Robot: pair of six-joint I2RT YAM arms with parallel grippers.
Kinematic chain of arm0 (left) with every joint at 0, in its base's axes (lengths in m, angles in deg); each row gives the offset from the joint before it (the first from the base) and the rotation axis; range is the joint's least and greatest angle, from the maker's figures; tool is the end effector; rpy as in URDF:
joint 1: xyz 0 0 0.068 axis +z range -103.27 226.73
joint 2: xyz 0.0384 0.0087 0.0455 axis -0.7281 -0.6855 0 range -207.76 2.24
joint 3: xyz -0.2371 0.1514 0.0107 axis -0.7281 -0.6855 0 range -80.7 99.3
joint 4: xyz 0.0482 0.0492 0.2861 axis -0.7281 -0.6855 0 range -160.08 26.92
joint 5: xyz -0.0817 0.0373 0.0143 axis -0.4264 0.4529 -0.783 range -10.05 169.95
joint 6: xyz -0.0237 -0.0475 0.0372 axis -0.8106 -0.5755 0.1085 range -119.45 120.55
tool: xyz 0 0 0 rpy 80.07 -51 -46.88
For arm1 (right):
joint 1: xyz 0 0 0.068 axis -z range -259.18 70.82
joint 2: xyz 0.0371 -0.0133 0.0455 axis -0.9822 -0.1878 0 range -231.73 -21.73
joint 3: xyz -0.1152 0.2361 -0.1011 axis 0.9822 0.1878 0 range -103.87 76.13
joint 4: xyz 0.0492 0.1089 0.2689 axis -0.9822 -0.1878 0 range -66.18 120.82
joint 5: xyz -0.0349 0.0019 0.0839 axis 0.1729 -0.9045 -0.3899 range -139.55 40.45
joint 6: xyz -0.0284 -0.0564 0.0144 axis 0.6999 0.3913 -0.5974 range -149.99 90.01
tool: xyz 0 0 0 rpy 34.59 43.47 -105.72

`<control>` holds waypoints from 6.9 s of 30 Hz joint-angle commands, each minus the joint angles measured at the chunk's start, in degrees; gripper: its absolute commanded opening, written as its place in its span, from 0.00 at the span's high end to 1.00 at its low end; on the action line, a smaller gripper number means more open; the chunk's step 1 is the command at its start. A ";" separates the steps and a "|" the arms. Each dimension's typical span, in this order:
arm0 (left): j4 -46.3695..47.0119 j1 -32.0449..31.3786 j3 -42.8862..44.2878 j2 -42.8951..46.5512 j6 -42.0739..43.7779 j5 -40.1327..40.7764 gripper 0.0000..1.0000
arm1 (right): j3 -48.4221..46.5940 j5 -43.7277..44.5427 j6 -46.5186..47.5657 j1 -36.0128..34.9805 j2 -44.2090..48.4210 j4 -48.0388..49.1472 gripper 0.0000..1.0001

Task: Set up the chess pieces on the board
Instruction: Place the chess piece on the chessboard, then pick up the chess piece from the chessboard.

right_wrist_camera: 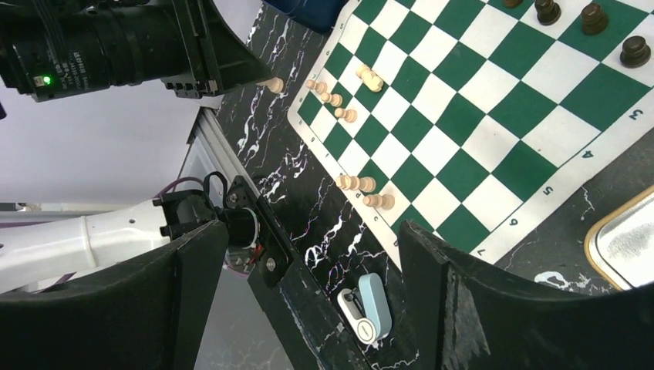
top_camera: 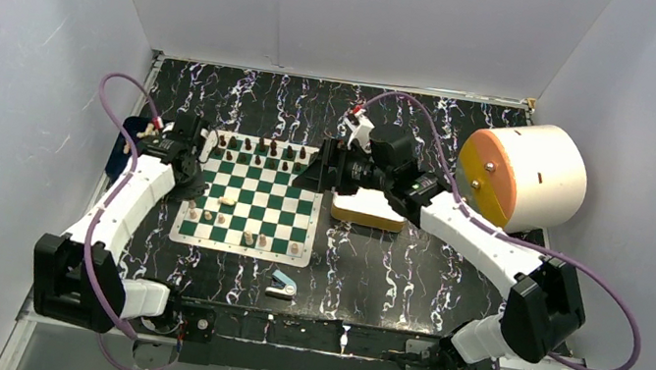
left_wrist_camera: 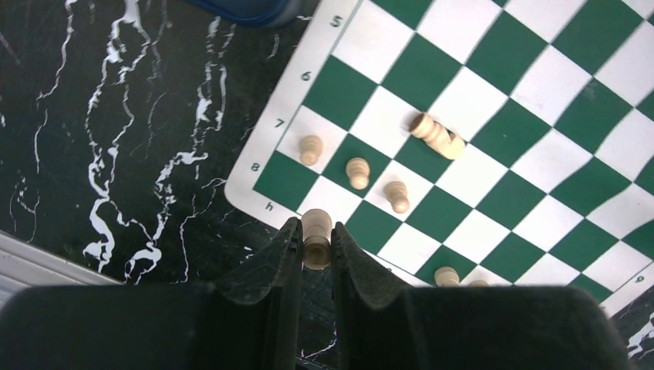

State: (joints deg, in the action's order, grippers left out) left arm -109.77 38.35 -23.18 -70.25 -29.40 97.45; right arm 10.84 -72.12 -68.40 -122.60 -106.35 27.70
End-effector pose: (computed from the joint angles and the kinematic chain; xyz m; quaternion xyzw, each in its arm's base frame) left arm 0.2809 -0.0260 0.2519 -0.2159 0.9344 0.0599 0.2769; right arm 0.2698 0.2820 0.3032 -0.1444 0.8095 0.4800 0.3055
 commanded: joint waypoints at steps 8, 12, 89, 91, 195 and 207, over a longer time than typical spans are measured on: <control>1.93 7.76 -8.69 7.23 -7.92 1.31 0.90 | 2.94 2.21 1.23 -0.06 8.46 -0.47 0.01; 4.43 10.08 -11.62 7.92 -9.21 0.32 0.90 | 2.89 2.42 1.40 -0.09 9.74 -0.59 0.01; 12.92 12.69 -17.37 5.64 -9.06 -4.81 0.68 | 3.74 5.92 2.03 -0.05 14.83 -3.09 0.01; 11.92 12.69 -15.29 6.83 -8.52 -4.77 0.67 | 3.92 5.69 1.94 -0.05 14.88 -3.13 0.01; 13.54 13.13 11.09 -12.87 1.51 -23.92 0.70 | -12.46 3.07 20.49 -7.07 -19.99 14.71 0.39; 12.30 17.65 17.75 -9.59 -4.38 -13.33 0.51 | -29.20 2.95 28.41 -13.13 -39.99 17.22 0.50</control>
State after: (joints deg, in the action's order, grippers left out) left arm -96.57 54.72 -8.36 -82.93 -31.26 79.48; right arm -12.68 -68.95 -46.00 -133.70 -143.14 40.53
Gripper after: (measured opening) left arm 0.473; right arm 0.508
